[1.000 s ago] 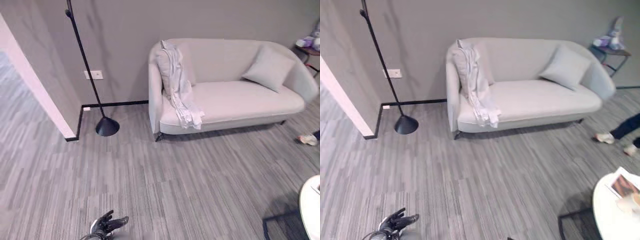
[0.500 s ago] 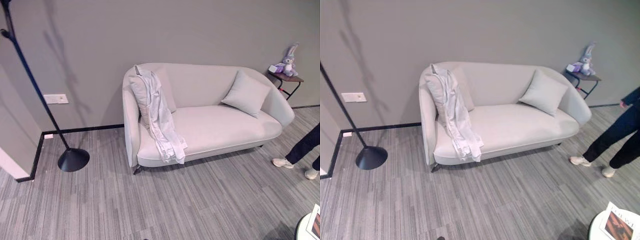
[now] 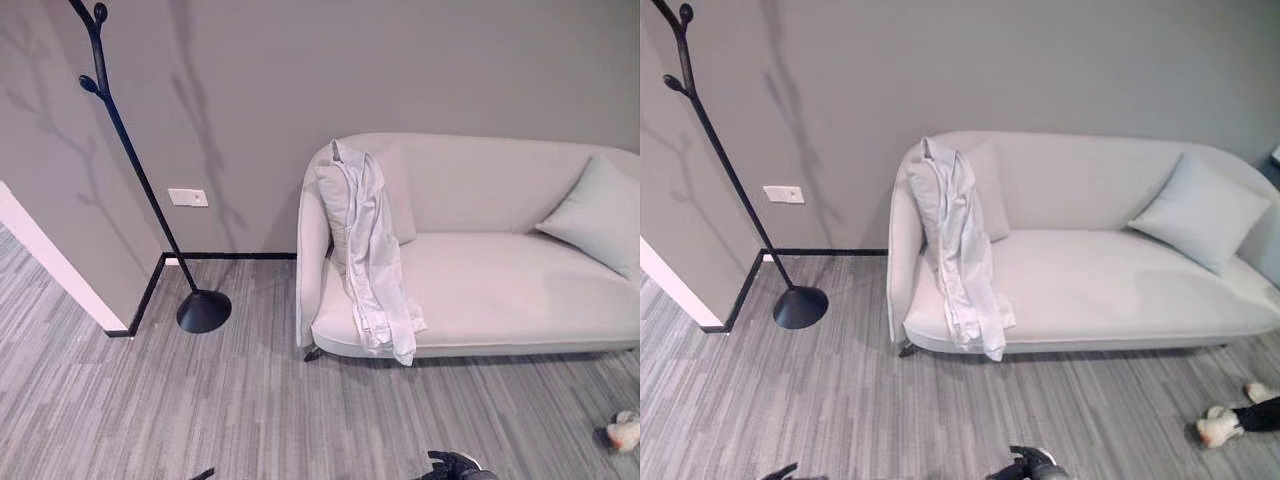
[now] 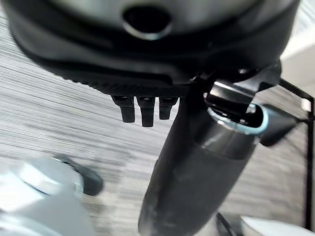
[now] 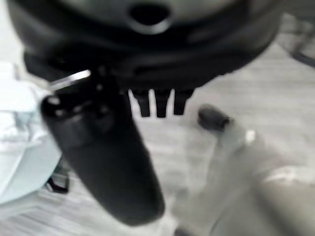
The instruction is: Hang the clothes on the sofa on the clothes rack.
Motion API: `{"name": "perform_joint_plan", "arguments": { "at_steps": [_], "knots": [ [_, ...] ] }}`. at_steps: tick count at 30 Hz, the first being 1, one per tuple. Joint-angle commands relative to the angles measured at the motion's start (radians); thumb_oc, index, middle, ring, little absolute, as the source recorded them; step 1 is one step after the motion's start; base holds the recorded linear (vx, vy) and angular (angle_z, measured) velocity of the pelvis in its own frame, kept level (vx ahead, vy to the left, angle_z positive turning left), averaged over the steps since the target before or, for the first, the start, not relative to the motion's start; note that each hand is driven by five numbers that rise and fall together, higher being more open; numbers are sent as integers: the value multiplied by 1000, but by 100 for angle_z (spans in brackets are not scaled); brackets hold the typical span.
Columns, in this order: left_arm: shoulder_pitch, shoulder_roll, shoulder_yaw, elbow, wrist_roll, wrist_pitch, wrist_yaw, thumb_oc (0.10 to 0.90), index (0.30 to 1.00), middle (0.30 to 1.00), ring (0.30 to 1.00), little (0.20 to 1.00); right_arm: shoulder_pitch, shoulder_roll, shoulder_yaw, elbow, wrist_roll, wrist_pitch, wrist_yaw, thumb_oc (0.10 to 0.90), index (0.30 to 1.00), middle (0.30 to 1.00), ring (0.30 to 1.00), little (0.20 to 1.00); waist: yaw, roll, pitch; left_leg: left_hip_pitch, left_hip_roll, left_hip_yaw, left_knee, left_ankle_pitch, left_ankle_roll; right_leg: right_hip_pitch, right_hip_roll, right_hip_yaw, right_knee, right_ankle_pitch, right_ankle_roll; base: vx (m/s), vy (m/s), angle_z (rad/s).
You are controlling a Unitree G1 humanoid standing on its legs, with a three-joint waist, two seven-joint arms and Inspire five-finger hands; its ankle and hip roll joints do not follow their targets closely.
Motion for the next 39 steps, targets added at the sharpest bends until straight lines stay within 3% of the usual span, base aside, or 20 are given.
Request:
{"name": "perform_joint_plan", "arguments": {
  "at_steps": [1,3,4,5,7,11,14,15,16,17,18,20,21,23,28,31,33,39],
  "knots": [
    [-70,-41,31,-9,-18,-37,5,800,900,900,900,900,9,28,41,-56,-73,-13,-6,800,900,900,900,900,-9,31,3,-26,264,97,-3,-8,-113,-38,58,1,117,-156,-11,76,-293,-34],
    [-75,-56,44,-11,-57,-39,13,800,900,900,900,900,23,22,80,-99,-101,-19,-11,800,900,900,900,900,-17,44,14,-49,327,63,30,29,-132,-65,134,-24,181,-219,-50,76,-359,-37],
    [-75,-56,44,-11,-57,-39,13,800,900,900,900,900,23,22,80,-99,-101,-19,-11,800,900,900,900,900,-17,44,14,-50,327,63,30,29,-132,-65,134,-24,181,-219,-50,33,-433,15],
    [-76,-73,31,-22,-70,-46,23,800,900,900,900,900,20,-4,92,-129,-94,-29,-20,800,900,900,900,900,-20,48,26,-89,360,40,93,104,-132,-48,185,-55,170,-234,-81,19,-437,31],
    [-77,-75,23,-28,-66,-42,21,800,900,900,900,900,17,-27,93,-134,-74,-37,-26,800,900,900,900,900,-22,51,35,-129,380,34,157,180,-117,-21,233,-68,146,-254,-113,56,-478,17],
    [-60,-71,37,-67,-89,-41,38,800,900,900,900,900,54,-60,108,-232,-83,-43,-55,800,900,900,900,900,-21,48,56,-190,437,129,252,300,-86,44,299,-107,119,-296,-175,90,-340,14],
    [-48,-75,42,-105,-93,-46,44,800,900,900,900,900,78,-103,116,-384,-136,-33,-68,800,900,900,900,900,-32,43,69,-215,440,230,295,251,-73,75,307,-139,97,-314,-189,46,-175,46],
    [-44,-77,40,-137,-99,-50,49,800,900,900,900,900,81,-143,119,-496,-199,-22,-78,800,900,900,900,900,-32,40,74,-248,394,260,320,202,-68,84,302,-152,85,-315,-186,68,-123,47],
    [-29,-77,39,-200,-103,-62,65,800,900,900,900,900,106,-230,88,-747,-300,-20,-82,800,900,900,900,900,-43,38,73,-293,319,331,295,122,-54,95,289,-175,68,-321,-178,48,-51,56],
    [-29,-77,39,-200,-103,-62,65,800,900,900,900,900,106,-230,88,-747,-300,-20,-82,800,900,900,900,900,-43,38,73,-293,318,331,295,122,-54,94,289,-175,68,-321,-178,131,31,47],
    [-28,-80,34,-208,-96,-68,65,800,900,900,900,900,118,-266,40,-859,-340,-33,-121,800,900,900,900,900,-52,47,65,-321,300,425,230,102,-74,111,290,-207,54,-348,-167,171,90,32],
    [-29,-95,16,-188,-60,-67,72,800,900,900,900,900,83,-286,13,-876,-383,-33,-179,800,900,900,900,900,-48,68,57,-306,306,483,144,139,-89,115,289,-257,62,-358,-161,187,158,48],
    [-41,-103,2,-166,-58,-64,77,800,900,900,900,900,45,-258,7,-877,-356,-34,-199,800,900,900,900,900,-43,73,47,-313,273,429,136,120,-85,121,269,-294,73,-356,-152,108,138,85],
    [-43,-106,-2,-159,-52,-61,77,800,900,900,900,900,23,-249,6,-877,-354,-32,-209,800,900,900,900,900,-39,71,43,-312,257,411,130,116,-82,128,257,-313,77,-354,-147,185,153,87],
    [-31,-74,-76,-211,14,-74,87,800,900,900,900,900,-235,-194,19,-755,-339,-8,-316,800,900,900,900,900,29,60,37,-326,214,391,115,98,-68,146,218,-343,34,-321,-119,174,147,72],
    [-83,-56,-133,-212,9,-88,105,800,900,900,900,900,-452,-122,52,-542,-266,1,-397,800,900,900,900,900,81,60,101,-423,206,360,164,85,-65,82,213,-342,28,-296,-115,-122,91,34],
    [-106,-43,-217,-259,14,-108,123,800,900,900,900,900,-661,-91,113,-320,-263,26,-436,800,900,900,900,900,125,60,175,-511,195,332,160,103,-66,-1,214,-357,27,-265,-112,-208,100,18],
    [-141,-32,-294,-256,32,-111,153,800,900,900,900,900,-822,-68,144,-56,-248,49,-487,800,900,900,900,900,161,51,231,-597,189,294,165,123,-68,-65,214,-391,39,-252,-110,-53,33,28]
  ]
}}
